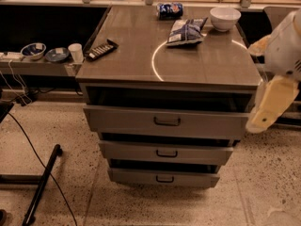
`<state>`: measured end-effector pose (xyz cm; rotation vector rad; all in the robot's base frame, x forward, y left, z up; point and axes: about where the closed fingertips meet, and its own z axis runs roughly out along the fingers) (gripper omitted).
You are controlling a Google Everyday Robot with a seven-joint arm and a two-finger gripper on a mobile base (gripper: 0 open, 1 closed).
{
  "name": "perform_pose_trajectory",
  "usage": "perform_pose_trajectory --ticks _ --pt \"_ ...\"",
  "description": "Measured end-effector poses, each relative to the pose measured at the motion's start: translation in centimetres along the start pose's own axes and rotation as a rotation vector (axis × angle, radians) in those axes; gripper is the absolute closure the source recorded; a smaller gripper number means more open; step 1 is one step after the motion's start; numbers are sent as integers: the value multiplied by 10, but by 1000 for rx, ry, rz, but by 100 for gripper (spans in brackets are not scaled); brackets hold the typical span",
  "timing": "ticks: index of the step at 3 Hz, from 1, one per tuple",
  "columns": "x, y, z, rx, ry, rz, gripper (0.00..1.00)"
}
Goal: Open bottom drawer
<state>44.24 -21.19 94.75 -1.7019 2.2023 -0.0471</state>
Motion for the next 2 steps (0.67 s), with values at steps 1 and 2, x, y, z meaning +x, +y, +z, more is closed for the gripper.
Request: perform_pose_trajectory --ticks 1,2 --pt "-2 39 55 -49 -124 31 0" --pt "21 82 137 -114 -229 54 0"
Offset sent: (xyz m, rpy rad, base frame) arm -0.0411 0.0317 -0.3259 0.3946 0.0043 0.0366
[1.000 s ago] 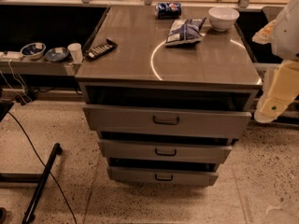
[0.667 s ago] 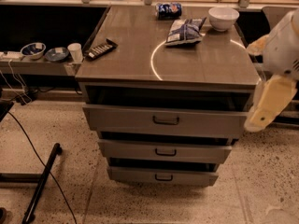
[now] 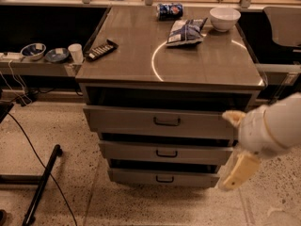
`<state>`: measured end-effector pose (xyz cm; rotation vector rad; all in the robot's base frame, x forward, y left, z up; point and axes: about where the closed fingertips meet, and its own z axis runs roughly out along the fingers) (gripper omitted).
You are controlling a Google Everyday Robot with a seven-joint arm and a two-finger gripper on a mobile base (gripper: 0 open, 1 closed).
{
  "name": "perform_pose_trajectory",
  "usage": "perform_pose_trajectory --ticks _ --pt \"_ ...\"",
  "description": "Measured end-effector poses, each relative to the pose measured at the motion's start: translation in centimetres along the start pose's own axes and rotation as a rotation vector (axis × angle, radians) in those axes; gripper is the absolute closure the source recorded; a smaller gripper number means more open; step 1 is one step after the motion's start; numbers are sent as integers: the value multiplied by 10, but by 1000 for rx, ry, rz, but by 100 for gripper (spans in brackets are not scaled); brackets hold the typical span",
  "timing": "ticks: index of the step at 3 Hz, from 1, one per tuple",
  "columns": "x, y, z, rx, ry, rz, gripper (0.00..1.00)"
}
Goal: Open bottom drawer
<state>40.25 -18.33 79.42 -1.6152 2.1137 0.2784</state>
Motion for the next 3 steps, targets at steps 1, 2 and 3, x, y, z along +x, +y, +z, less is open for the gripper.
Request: perform_pose_trajectory --ticks 1,2,3 --pt "20 10 25 5 5 -12 0" --pt "23 8 56 -6 -71 3 0" --pt "56 32 136 -60 -141 48 0"
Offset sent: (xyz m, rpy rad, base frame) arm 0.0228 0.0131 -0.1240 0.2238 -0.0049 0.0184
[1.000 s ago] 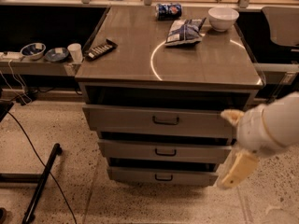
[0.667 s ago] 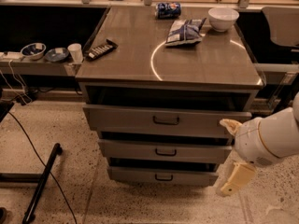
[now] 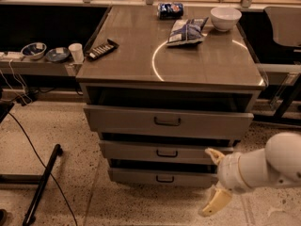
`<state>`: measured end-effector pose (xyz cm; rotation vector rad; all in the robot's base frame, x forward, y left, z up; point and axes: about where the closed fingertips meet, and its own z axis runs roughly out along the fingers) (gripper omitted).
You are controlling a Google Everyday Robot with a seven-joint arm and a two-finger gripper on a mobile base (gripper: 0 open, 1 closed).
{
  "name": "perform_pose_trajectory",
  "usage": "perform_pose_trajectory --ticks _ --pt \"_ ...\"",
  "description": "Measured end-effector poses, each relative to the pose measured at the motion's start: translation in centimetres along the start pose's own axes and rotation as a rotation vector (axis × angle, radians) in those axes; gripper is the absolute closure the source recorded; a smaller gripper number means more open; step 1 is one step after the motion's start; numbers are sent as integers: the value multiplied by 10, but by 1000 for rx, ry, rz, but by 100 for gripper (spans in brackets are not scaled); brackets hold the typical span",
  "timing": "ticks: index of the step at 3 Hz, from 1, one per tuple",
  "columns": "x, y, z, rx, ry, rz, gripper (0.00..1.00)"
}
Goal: Open bottom drawer
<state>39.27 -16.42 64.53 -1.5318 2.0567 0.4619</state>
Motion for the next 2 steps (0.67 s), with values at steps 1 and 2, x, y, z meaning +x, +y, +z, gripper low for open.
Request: perform_pose_trajectory --ticks 1,2 --pt "39 11 69 -4 -83 9 0" --pt "53 19 99 -35 -120 27 0"
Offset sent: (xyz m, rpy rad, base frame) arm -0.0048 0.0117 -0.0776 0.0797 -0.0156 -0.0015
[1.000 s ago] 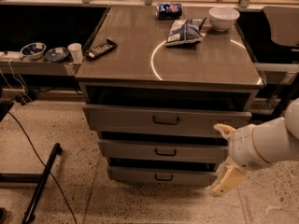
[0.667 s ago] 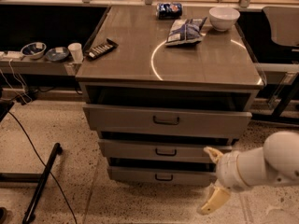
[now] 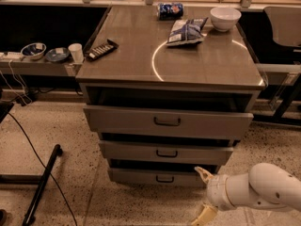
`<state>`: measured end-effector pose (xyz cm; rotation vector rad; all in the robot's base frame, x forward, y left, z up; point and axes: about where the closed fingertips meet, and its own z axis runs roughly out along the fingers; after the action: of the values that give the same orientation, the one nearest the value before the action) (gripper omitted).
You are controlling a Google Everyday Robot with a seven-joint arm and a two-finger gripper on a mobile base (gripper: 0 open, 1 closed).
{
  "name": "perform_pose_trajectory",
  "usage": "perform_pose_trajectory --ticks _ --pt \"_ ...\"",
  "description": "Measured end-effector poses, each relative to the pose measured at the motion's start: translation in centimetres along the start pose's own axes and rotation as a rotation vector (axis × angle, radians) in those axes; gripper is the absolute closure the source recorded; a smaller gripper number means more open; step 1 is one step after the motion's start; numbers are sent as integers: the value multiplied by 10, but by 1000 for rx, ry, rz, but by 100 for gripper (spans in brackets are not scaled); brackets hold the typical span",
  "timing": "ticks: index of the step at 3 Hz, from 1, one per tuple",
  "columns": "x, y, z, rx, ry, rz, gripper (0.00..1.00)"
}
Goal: Open bottom drawer
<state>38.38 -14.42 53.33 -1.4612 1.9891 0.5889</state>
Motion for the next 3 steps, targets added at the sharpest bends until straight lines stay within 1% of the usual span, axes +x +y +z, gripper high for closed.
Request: perform_pose_trajectory --ticks 1,2,3 --pt "5 -8 1 8 17 11 0" --pt "15 -48 -7 112 -66 7 0" --pt "68 -88 -9 183 -154 -60 0"
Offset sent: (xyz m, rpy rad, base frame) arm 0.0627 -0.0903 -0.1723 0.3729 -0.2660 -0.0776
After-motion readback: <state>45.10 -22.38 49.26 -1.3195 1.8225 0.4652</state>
